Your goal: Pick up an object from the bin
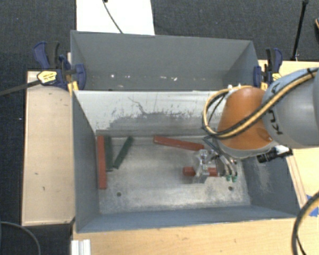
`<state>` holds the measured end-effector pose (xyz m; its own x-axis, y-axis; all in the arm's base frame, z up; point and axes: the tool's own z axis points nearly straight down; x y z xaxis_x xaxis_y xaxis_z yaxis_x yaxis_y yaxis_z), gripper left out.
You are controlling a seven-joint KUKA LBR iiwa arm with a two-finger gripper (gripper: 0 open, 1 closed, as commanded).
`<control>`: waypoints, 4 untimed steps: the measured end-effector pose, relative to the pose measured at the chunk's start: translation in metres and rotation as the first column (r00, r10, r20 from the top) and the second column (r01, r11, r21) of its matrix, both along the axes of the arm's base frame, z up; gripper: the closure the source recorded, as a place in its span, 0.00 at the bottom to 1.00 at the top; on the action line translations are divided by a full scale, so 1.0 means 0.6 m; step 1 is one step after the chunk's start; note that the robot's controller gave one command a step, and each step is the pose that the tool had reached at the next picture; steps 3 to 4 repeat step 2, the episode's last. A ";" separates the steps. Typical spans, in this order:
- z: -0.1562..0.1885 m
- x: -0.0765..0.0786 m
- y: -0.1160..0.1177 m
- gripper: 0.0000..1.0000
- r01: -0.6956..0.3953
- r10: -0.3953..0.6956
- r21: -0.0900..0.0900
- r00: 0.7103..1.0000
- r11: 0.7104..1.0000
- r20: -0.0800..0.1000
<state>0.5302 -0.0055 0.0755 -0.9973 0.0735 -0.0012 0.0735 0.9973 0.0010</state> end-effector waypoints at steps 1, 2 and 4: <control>0.159 -0.005 0.010 1.00 0.031 -0.031 0.001 0.999 1.000 0.007; 0.246 0.011 -0.005 1.00 0.030 -0.030 0.000 1.000 1.000 0.007; 0.246 0.011 -0.005 1.00 0.030 -0.030 0.000 1.000 1.000 0.007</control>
Offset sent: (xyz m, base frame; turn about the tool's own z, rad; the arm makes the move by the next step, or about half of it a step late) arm -0.0046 0.0054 0.0903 0.0351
